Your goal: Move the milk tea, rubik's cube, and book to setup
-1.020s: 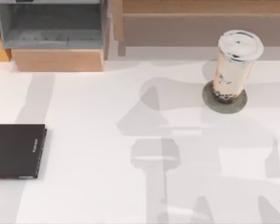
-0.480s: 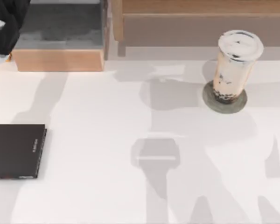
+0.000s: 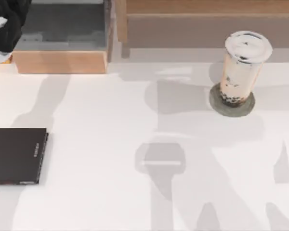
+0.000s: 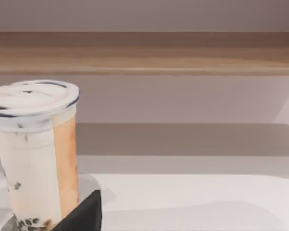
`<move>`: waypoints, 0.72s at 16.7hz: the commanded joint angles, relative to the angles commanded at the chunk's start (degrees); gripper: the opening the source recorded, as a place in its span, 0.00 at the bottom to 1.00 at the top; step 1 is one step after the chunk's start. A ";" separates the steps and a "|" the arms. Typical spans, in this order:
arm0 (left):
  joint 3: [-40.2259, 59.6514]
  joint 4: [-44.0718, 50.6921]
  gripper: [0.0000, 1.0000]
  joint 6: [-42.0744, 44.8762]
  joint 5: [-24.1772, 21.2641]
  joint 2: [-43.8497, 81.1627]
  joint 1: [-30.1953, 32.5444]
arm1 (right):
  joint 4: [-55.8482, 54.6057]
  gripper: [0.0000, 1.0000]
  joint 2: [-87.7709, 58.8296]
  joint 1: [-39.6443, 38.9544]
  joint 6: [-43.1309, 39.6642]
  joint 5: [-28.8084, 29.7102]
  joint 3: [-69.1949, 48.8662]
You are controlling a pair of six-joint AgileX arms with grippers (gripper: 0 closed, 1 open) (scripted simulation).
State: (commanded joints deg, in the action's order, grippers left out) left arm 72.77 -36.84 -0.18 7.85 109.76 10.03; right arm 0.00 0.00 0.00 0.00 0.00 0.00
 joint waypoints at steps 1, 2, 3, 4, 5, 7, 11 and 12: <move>1.29 0.34 1.00 0.00 -0.08 0.94 -0.03 | 0.00 1.00 0.00 0.00 0.00 0.00 0.00; 2.69 0.72 1.00 -0.01 -0.15 1.95 -0.09 | 0.00 1.00 0.00 0.00 0.00 0.00 0.00; 4.06 1.12 1.00 -0.01 -0.22 2.93 -0.15 | 0.00 1.00 0.00 0.00 0.00 0.00 0.00; 5.28 1.48 1.00 -0.02 -0.29 3.79 -0.20 | 0.00 1.00 0.00 0.00 0.00 0.00 0.00; 6.21 1.77 1.00 -0.02 -0.34 4.43 -0.25 | 0.00 1.00 0.00 0.00 0.00 0.00 0.00; 6.72 1.94 1.00 -0.03 -0.37 4.78 -0.27 | 0.00 1.00 0.00 0.00 0.00 0.00 0.00; 6.72 1.94 0.85 -0.03 -0.37 4.78 -0.27 | 0.00 1.00 0.00 0.00 0.00 0.00 0.00; 6.72 1.94 0.77 -0.03 -0.37 4.78 -0.27 | 0.00 1.00 0.00 0.00 0.00 0.00 0.00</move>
State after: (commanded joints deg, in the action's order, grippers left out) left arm 79.50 -34.91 -0.21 7.48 114.54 9.76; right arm 0.00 0.00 0.00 0.00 0.00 0.00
